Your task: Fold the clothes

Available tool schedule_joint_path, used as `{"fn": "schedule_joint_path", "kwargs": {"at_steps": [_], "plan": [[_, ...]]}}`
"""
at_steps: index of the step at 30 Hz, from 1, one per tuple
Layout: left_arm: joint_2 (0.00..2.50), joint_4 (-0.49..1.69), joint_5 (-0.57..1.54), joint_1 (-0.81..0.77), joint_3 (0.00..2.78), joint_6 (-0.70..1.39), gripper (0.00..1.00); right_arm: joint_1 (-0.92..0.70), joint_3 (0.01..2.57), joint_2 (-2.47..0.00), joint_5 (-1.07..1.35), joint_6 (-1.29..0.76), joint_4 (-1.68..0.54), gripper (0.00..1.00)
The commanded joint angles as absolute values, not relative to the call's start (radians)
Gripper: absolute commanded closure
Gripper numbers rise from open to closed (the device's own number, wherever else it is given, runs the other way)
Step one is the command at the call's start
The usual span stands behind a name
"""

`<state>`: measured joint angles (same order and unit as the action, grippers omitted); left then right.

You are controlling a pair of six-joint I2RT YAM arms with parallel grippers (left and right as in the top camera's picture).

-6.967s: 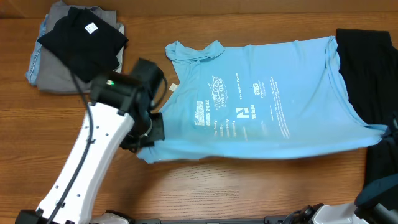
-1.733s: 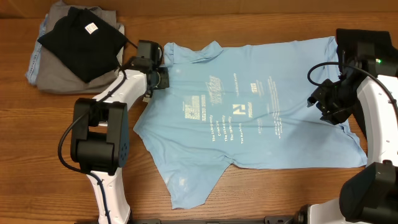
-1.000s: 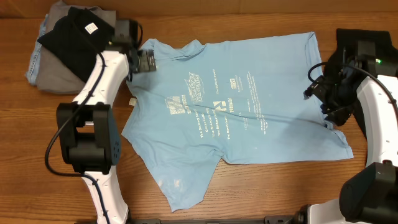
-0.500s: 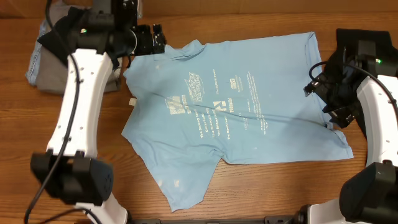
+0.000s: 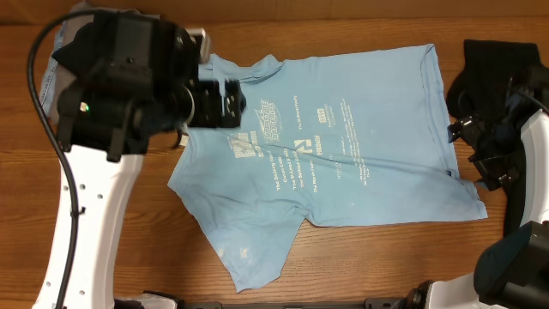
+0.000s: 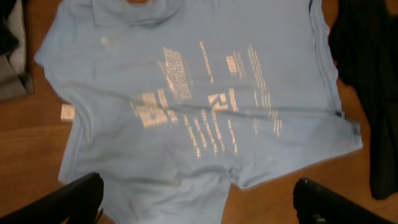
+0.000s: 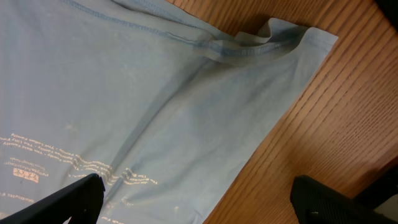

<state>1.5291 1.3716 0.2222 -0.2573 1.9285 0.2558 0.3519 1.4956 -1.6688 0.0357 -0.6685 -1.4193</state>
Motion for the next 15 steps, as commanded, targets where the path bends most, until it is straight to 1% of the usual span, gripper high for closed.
{"fn": "schedule_joint_path", "kwargs": {"at_steps": [1, 8, 11, 15], "plan": [[1.528, 1.473, 0.119, -0.326, 1.94, 0.357, 0.0, 0.349, 1.492, -1.633, 0.011, -0.686, -1.418, 0.0], [1.528, 1.658, -0.103, -0.519, 1.93, 0.499, 0.0, 0.349, 1.492, -1.633, -0.037, -0.686, -1.408, 0.0], [1.528, 1.681, -0.11, -0.587, 1.896, 0.552, 0.0, 0.349, 1.492, -1.633, -0.049, -0.686, -1.398, 0.0], [1.528, 1.689, -0.069, -0.641, 1.791, 0.596, 0.0, 0.35, 1.492, -1.633, -0.051, -0.685, -1.377, 0.0]]}}
